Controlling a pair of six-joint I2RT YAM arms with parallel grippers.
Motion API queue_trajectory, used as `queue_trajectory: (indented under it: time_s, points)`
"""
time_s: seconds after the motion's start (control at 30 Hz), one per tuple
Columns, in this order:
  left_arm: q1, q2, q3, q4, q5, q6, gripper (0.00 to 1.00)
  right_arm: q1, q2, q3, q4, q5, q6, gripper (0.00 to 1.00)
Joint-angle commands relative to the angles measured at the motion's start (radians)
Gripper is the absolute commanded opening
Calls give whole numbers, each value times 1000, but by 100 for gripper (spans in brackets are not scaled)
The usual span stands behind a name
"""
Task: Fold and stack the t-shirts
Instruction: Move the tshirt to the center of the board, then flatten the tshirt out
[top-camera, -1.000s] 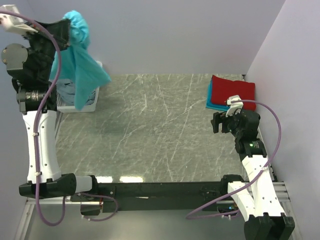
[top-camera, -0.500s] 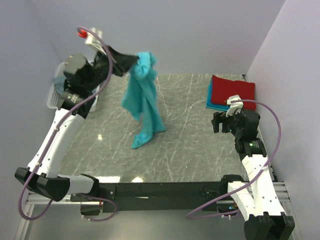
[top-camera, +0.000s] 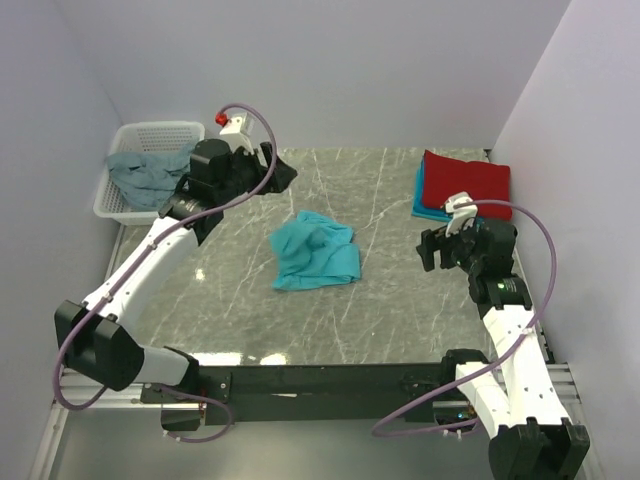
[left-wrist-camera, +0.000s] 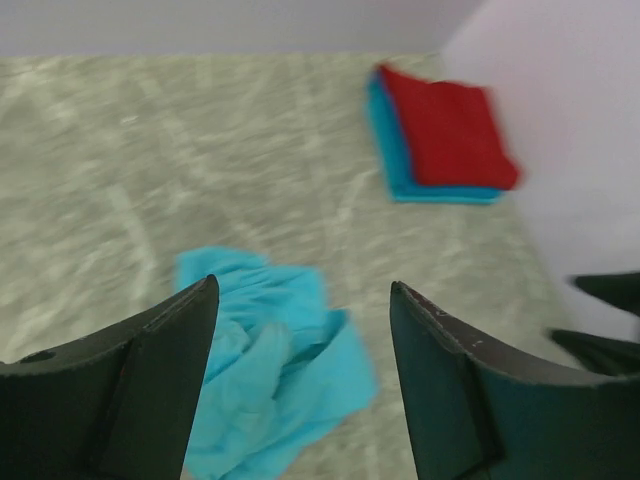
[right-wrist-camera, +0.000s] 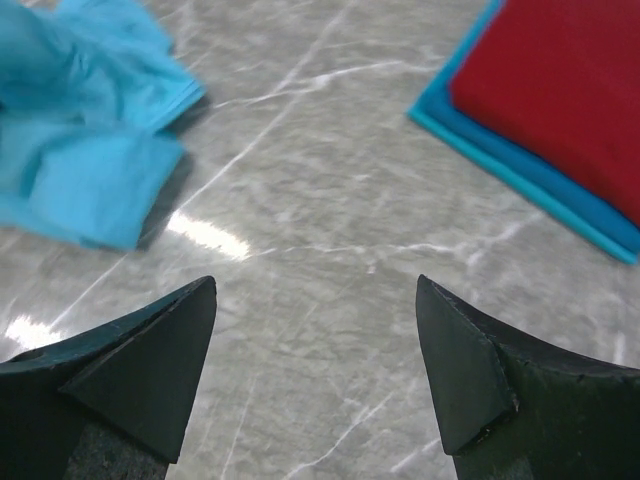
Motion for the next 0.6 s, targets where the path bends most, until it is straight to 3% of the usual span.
queue_trajectory:
  time_s: [0.0,0.13,0.2,0.33,0.43,0.57]
  points:
    - [-1,-18,-6,-91,-214,166,75,1,9,25,-54,-177,-83,86]
    - [-1,-125,-104,-102,-202,307,75,26,46,7,-135,-398,-257,79]
    - [-3,-171,-186,-108,-101,356,75,90,75,-11,-170,-457,-331,77]
    - [-4,-230,-339,-98,-3,425,75,220,157,-22,-126,-371,-422,77]
    - [-7,-240,-433,-90,24,440,75,268,285,47,-155,-409,-558,77]
    - [-20,-159,-370,-151,-10,437,73,268,525,220,-297,-500,-793,72]
